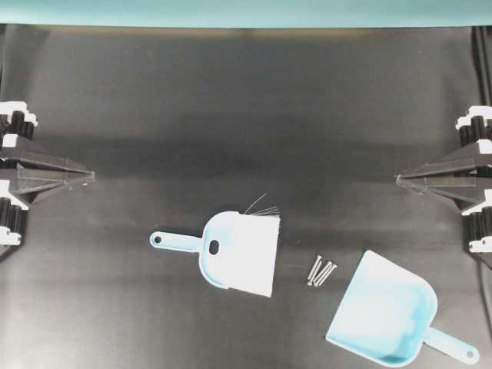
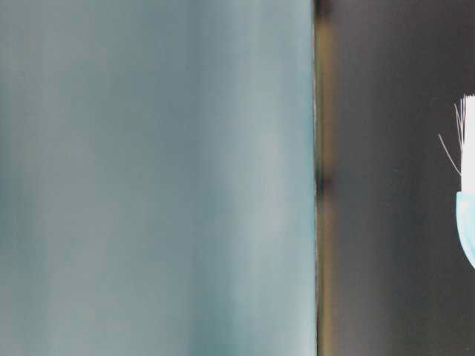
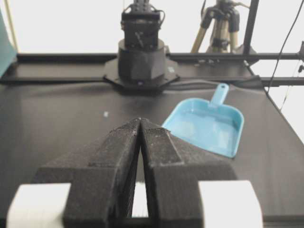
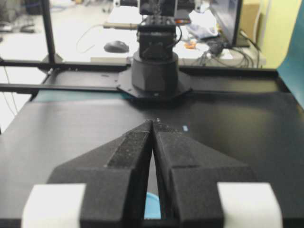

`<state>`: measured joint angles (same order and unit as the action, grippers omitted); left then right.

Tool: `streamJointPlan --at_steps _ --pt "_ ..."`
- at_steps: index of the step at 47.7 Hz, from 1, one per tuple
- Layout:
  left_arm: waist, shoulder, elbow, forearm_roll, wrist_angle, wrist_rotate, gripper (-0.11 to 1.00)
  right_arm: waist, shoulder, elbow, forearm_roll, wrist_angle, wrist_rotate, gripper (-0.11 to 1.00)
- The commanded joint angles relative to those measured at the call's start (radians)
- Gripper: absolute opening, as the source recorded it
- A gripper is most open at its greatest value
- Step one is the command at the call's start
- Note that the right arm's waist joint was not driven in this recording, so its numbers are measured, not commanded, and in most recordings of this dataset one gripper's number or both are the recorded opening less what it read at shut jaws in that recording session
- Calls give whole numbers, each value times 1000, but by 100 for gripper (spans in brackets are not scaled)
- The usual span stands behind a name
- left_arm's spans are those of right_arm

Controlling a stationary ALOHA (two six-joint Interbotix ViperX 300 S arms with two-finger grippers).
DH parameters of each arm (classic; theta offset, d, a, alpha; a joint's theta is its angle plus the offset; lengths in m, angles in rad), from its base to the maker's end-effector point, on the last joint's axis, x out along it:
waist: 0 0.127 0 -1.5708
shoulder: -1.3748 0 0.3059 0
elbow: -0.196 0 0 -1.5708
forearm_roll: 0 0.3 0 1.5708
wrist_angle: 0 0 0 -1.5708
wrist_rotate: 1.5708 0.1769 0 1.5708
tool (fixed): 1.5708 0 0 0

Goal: Hold the dustpan with a person, while the left arm uses a hand brush to gather the screws into the dustpan.
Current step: 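Move the left gripper toward the blue hand brush handle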

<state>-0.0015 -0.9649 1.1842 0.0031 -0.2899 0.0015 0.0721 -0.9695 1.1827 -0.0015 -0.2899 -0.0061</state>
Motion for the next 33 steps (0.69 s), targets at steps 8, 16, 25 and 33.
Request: streamJointPlan --at_steps 8,16,25,33 --pt "-26 89 -63 43 109 -49 0 0 6 2 6 43 17 0" --pt "-29 181 -86 43 227 -48 0 0 -11 2 6 127 14 0" --pt "-40 339 -110 43 299 -44 0 0 -80 26 6 264 3 0" --pt "-40 477 -144 44 319 -31 0 0 -184 49 5 402 3 0"
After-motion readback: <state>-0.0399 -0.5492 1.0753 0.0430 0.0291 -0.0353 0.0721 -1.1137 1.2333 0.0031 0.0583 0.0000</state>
